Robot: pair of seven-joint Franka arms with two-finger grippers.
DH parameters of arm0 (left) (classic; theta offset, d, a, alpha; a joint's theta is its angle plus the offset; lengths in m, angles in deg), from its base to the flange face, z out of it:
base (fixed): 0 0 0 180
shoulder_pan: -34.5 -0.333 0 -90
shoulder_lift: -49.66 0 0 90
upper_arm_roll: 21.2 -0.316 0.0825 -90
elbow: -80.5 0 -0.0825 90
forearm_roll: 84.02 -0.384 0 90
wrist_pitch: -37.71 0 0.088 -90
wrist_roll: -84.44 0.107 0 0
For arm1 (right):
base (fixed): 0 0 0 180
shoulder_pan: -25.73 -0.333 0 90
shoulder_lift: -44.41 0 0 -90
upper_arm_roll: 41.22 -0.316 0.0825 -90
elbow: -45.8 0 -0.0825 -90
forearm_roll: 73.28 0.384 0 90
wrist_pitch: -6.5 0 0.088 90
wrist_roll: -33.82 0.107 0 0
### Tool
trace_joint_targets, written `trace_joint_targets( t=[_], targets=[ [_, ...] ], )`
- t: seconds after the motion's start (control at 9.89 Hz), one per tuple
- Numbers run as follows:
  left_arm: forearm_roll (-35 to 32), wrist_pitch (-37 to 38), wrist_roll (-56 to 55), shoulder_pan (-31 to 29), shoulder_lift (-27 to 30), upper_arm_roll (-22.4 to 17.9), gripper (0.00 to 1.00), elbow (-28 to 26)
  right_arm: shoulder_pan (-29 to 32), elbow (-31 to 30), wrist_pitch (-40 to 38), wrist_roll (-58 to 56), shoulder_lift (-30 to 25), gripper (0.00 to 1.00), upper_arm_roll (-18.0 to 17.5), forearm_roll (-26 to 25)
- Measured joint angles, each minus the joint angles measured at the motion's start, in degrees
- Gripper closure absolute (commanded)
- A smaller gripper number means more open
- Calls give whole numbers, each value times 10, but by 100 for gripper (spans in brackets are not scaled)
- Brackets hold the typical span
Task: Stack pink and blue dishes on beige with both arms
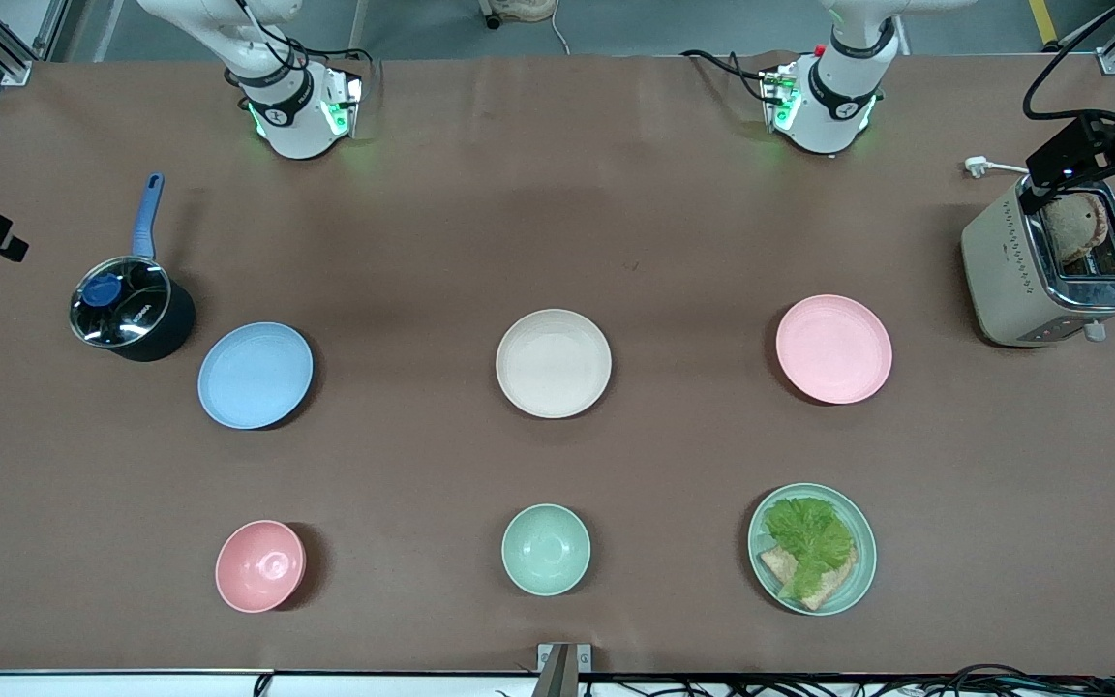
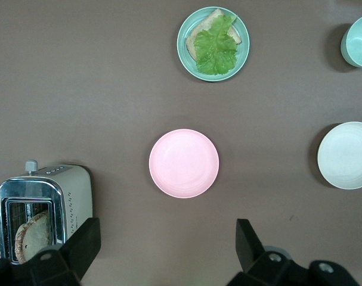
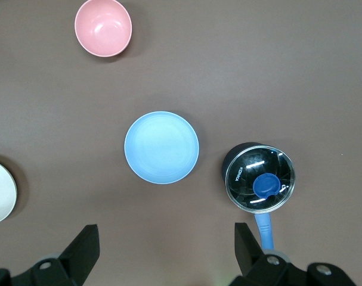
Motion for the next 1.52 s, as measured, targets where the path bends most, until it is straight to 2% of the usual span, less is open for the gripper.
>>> trace_joint_targets(
  t=[0.61, 0.71, 0.91, 1.11, 1.21, 1.52],
  targets=[
    [0, 0, 0, 0, 0, -1, 0, -5, 5, -11, 12, -27, 14, 0, 0, 0],
    [0, 1, 0, 0, -1, -3, 0, -9, 16, -38, 51, -56, 30, 0, 0, 1],
    [0, -15, 23, 0, -9, -20, 0, -34, 37, -139, 187, -106, 61, 0, 1, 5],
    [23, -98, 57, 0, -29, -56, 0, -110, 44, -240, 325, -161, 99, 0, 1, 39],
    [44, -138, 81, -1, -51, -72, 0, -148, 47, -271, 378, -198, 125, 0, 1, 58],
    [55, -275, 130, -5, -135, -81, 0, -229, 72, -318, 481, -358, 202, 1, 8, 146]
  ],
)
